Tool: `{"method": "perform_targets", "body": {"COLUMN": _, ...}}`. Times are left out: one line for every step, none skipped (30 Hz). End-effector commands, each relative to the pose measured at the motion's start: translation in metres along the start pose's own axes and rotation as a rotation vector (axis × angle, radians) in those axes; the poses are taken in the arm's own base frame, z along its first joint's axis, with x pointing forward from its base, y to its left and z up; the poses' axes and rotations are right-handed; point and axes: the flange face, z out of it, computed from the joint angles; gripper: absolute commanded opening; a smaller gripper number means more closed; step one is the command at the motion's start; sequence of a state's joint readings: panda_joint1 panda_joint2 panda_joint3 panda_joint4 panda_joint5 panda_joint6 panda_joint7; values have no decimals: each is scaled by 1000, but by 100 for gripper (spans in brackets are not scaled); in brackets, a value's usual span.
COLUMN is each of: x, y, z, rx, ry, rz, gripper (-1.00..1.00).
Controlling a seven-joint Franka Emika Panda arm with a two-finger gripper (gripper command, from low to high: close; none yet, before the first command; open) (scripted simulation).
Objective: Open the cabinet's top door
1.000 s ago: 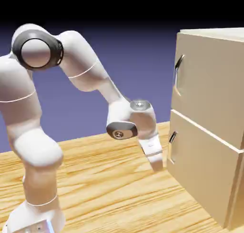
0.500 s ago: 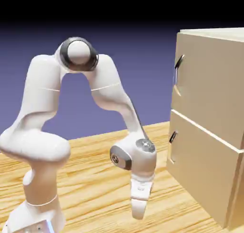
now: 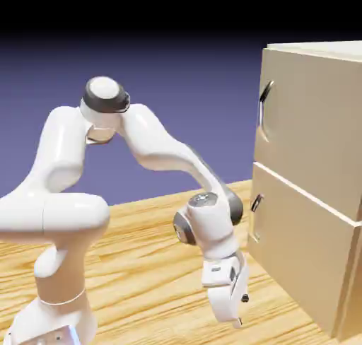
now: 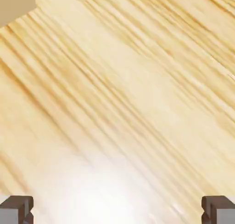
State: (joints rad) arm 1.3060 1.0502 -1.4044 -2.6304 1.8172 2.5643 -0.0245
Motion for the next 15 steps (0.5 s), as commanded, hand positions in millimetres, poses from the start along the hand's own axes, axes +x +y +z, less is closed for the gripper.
{"method": "perform_targets", "body": {"x": 2, "y": -10, "z": -10, "rx": 48, "ry": 26, "rz": -6, "gripper": 0}}
{"method": "perform_targets", "body": {"x": 4, "y": -20, "z": -21, "rx": 98, "ry": 52, "rz": -13, "gripper": 0}}
{"method": "perform_targets", "body": {"x": 5, "y": -30, "z": -32, "rx": 151, "ry": 76, "rz": -21, "gripper": 0}}
{"method": "perform_targets", "body": {"x": 5, "y": -41, "z": -45, "rx": 207, "ry": 99, "rz": -31, "gripper": 0}}
{"method": "perform_targets", "body": {"x": 4, "y": -51, "z": -58, "rx": 265, "ry": 121, "rz": -43, "gripper": 0}}
{"method": "perform_targets", "body": {"x": 2, "y": -62, "z": -72, "rx": 326, "ry": 142, "rz": -56, "gripper": 0}}
{"method": "perform_targets", "body": {"x": 0, "y": -73, "z": -87, "rx": 389, "ry": 161, "rz": -70, "gripper": 0}}
{"method": "perform_targets", "body": {"x": -4, "y": -84, "z": -103, "rx": 454, "ry": 178, "rz": -85, "gripper": 0}}
{"method": "perform_targets", "body": {"x": -9, "y": -94, "z": -120, "rx": 521, "ry": 194, "rz": -102, "gripper": 0}}
{"method": "perform_targets", "body": {"x": -14, "y": -104, "z": -137, "rx": 590, "ry": 209, "rz": -121, "gripper": 0}}
{"method": "perform_targets", "body": {"x": -21, "y": -113, "z": -156, "rx": 661, "ry": 222, "rz": -140, "gripper": 0}}
{"method": "perform_targets", "body": {"x": -29, "y": -122, "z": -175, "rx": 734, "ry": 233, "rz": -160, "gripper": 0}}
{"method": "perform_targets", "body": {"x": -38, "y": -130, "z": -195, "rx": 808, "ry": 243, "rz": -182, "gripper": 0}}
{"method": "perform_targets", "body": {"x": -48, "y": -137, "z": -215, "rx": 884, "ry": 251, "rz": -204, "gripper": 0}}
{"method": "perform_targets", "body": {"x": -58, "y": -143, "z": -237, "rx": 962, "ry": 257, "rz": -228, "gripper": 0}}
